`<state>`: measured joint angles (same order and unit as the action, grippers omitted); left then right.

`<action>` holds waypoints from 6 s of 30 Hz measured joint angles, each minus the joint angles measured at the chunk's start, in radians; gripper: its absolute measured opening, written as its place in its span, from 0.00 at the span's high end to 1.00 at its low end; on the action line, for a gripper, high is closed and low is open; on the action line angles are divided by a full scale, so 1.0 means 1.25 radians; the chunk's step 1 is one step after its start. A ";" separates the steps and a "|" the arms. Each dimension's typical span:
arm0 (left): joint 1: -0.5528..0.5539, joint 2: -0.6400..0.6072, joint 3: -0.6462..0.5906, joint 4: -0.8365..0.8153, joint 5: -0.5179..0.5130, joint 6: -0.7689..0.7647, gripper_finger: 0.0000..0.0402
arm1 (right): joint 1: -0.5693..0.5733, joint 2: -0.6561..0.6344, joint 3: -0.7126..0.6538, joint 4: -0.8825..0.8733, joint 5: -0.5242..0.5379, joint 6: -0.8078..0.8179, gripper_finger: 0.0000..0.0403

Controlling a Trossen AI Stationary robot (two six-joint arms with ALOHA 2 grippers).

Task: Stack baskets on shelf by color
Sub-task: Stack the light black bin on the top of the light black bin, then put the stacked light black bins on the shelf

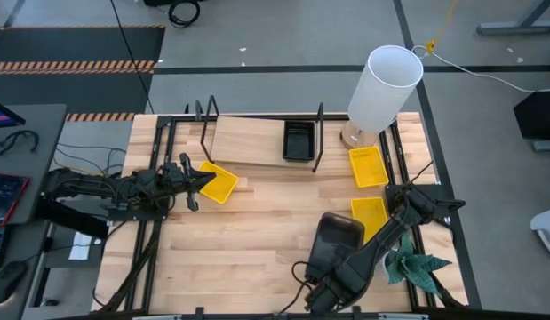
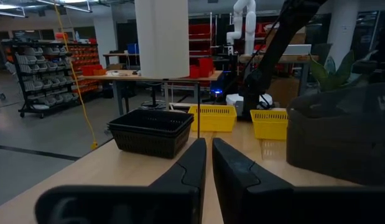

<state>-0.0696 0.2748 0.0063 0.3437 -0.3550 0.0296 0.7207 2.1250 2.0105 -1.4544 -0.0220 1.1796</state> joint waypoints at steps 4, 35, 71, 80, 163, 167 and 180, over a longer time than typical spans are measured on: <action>0.000 0.000 0.000 0.000 0.000 0.000 0.92 | -0.017 0.000 0.026 -0.036 -0.034 -0.006 0.67; 0.000 0.000 0.000 0.002 0.000 0.000 0.91 | -0.030 0.015 -0.007 0.025 0.067 0.003 0.90; 0.000 0.000 0.000 0.002 0.000 0.000 0.92 | -0.078 0.011 -0.228 0.252 0.056 0.059 0.67; 0.000 0.000 0.000 0.002 0.000 0.000 0.93 | -0.092 0.011 -0.232 0.275 0.053 0.024 0.96; 0.000 0.000 0.000 0.002 0.000 0.000 0.93 | -0.761 0.015 0.037 0.451 0.044 -1.159 0.95; 0.000 0.000 0.000 0.002 0.000 0.000 0.92 | -0.757 0.014 0.037 0.451 0.044 -1.130 0.91; 0.000 0.000 0.000 0.002 0.000 0.000 0.94 | -0.758 0.013 0.037 0.453 0.046 -1.099 0.83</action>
<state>-0.0694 0.2745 0.0063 0.3460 -0.3552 0.0296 -0.2264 2.1412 2.0567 -0.8879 0.0360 -0.1941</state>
